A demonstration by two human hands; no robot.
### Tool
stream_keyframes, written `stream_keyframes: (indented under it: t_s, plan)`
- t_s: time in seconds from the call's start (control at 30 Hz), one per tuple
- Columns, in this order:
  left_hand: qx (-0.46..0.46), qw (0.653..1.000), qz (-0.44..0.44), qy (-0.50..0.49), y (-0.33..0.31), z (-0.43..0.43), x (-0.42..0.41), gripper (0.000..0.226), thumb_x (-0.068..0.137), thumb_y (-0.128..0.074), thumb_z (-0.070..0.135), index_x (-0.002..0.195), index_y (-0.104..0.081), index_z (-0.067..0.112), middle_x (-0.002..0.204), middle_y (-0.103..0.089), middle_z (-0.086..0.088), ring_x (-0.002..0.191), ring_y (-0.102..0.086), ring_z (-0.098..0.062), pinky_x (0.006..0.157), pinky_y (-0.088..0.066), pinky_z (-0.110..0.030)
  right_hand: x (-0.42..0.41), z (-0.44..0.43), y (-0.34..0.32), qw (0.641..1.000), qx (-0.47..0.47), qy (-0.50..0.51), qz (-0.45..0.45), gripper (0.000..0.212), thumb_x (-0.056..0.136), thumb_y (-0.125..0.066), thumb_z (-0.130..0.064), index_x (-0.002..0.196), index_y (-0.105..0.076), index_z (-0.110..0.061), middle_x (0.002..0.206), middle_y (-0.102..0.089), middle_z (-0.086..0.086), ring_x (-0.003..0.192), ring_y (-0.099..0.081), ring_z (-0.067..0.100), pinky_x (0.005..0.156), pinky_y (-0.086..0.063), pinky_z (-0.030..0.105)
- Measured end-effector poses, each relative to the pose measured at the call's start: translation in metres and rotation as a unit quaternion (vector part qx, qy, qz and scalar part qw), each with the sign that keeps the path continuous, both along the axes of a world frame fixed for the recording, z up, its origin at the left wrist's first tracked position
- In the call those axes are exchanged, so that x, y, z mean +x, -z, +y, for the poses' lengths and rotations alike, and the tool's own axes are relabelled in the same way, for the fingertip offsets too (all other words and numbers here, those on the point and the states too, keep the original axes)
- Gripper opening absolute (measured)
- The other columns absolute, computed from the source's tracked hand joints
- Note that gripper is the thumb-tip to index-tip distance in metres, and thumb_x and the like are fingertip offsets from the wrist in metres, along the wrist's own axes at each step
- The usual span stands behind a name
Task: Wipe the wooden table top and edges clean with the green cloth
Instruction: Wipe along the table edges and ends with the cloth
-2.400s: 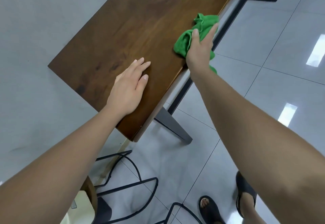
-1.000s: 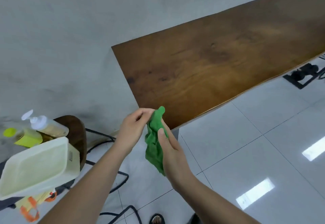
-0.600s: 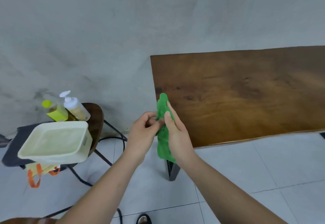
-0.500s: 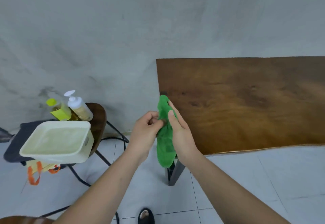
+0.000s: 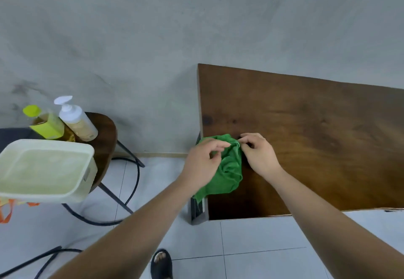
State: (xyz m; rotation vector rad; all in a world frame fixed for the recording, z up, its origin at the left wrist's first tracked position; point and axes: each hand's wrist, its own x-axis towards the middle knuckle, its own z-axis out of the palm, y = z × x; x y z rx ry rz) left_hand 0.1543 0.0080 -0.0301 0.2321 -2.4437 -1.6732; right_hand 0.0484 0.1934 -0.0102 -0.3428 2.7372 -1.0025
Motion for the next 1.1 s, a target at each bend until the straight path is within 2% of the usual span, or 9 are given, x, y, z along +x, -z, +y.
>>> stream_keyframes:
  t_s: [0.1, 0.17, 0.23, 0.37, 0.47, 0.57, 0.73, 0.9, 1.1]
  plan:
    - [-0.073, 0.990, 0.002, -0.122, 0.012, 0.011, 0.010, 0.061, 0.095, -0.079, 0.016, 0.153, -0.059, 0.023, 0.152, -0.049, 0.001, 0.141, -0.047, -0.013, 0.122, -0.040, -0.032, -0.012, 0.003, 0.003, 0.999, 0.010, 0.039, 0.031, 0.024, 0.106, -0.061, -0.014, 0.111, -0.077, -0.031, 0.134, -0.059, -0.010, 0.138, -0.051, 0.018, 0.110, -0.036, 0.028]
    - [-0.012, 0.989, -0.061, -0.131, 0.018, 0.025, 0.013, 0.083, 0.098, -0.079, 0.030, 0.168, -0.036, 0.017, 0.164, -0.039, -0.003, 0.152, -0.038, -0.019, 0.128, -0.034, -0.036, -0.017, 0.003, 0.004, 0.998, 0.017, 0.042, 0.046, 0.023, 0.110, -0.058, -0.020, 0.123, -0.075, -0.028, 0.144, -0.056, -0.008, 0.145, -0.046, 0.019, 0.114, -0.035, 0.030]
    - [0.038, 0.986, -0.097, -0.134, 0.024, 0.036, 0.010, 0.088, 0.104, -0.072, 0.035, 0.173, -0.020, 0.018, 0.174, -0.030, -0.001, 0.160, -0.031, -0.019, 0.130, -0.029, -0.033, -0.024, 0.002, 0.007, 0.998, 0.029, 0.024, 0.059, 0.028, 0.113, -0.056, -0.026, 0.136, -0.071, -0.024, 0.157, -0.051, -0.005, 0.150, -0.041, 0.020, 0.123, -0.036, 0.038]
    - [0.075, 0.982, -0.110, -0.137, 0.031, 0.037, -0.002, 0.090, 0.108, -0.065, 0.034, 0.176, -0.007, 0.022, 0.179, -0.022, 0.005, 0.161, -0.030, -0.014, 0.120, -0.029, -0.023, -0.044, -0.006, 0.012, 0.993, 0.073, -0.030, 0.084, 0.039, 0.115, -0.052, -0.034, 0.152, -0.061, -0.026, 0.170, -0.040, -0.006, 0.159, -0.032, 0.020, 0.131, -0.026, 0.046]
    - [0.099, 0.981, -0.114, -0.123, 0.036, 0.029, -0.017, 0.087, 0.110, -0.063, 0.035, 0.176, -0.009, 0.023, 0.178, -0.026, 0.005, 0.159, -0.035, -0.014, 0.120, -0.031, -0.023, -0.068, -0.015, 0.017, 0.984, 0.109, -0.084, 0.110, 0.044, 0.116, -0.049, -0.038, 0.159, -0.055, -0.028, 0.175, -0.035, -0.006, 0.163, -0.025, 0.018, 0.132, -0.021, 0.045]
    - [0.112, 0.982, -0.091, -0.124, 0.038, 0.016, -0.043, 0.072, 0.110, -0.061, 0.033, 0.172, -0.025, 0.023, 0.168, -0.045, 0.004, 0.152, -0.047, -0.015, 0.125, -0.038, -0.035, -0.100, -0.022, 0.023, 0.972, 0.144, -0.119, 0.141, 0.049, 0.117, -0.047, -0.040, 0.163, -0.050, -0.024, 0.177, -0.032, -0.001, 0.165, -0.023, 0.021, 0.133, -0.020, 0.045]
    - [0.115, 0.982, -0.073, -0.129, 0.039, -0.012, -0.102, 0.052, 0.111, -0.057, 0.032, 0.161, -0.042, 0.025, 0.153, -0.057, 0.006, 0.139, -0.057, -0.016, 0.119, -0.042, -0.035, -0.159, -0.037, 0.028, 0.971, 0.166, -0.097, 0.141, 0.055, 0.116, -0.043, -0.045, 0.166, -0.045, -0.022, 0.179, -0.028, 0.002, 0.166, -0.020, 0.023, 0.135, -0.017, 0.044]
    - [0.097, 0.980, -0.096, -0.148, 0.044, -0.041, -0.176, 0.051, 0.113, -0.055, 0.035, 0.160, -0.043, 0.020, 0.153, -0.059, -0.002, 0.137, -0.060, -0.026, 0.111, -0.045, -0.033, -0.181, -0.043, 0.036, 0.971, 0.169, -0.087, 0.146, 0.058, 0.116, -0.038, -0.051, 0.169, -0.040, -0.027, 0.179, -0.027, -0.002, 0.166, -0.018, 0.020, 0.135, -0.015, 0.042]
    - [0.122, 0.969, -0.147, -0.154, 0.038, -0.079, -0.260, 0.052, 0.114, -0.048, 0.048, 0.153, -0.047, 0.014, 0.144, -0.064, -0.012, 0.130, -0.064, -0.034, 0.110, -0.052, -0.046, -0.180, -0.043, 0.036, 0.965, 0.188, -0.082, 0.164, 0.056, 0.116, -0.035, -0.050, 0.169, -0.038, -0.030, 0.180, -0.025, -0.003, 0.166, -0.018, 0.019, 0.135, -0.018, 0.042]
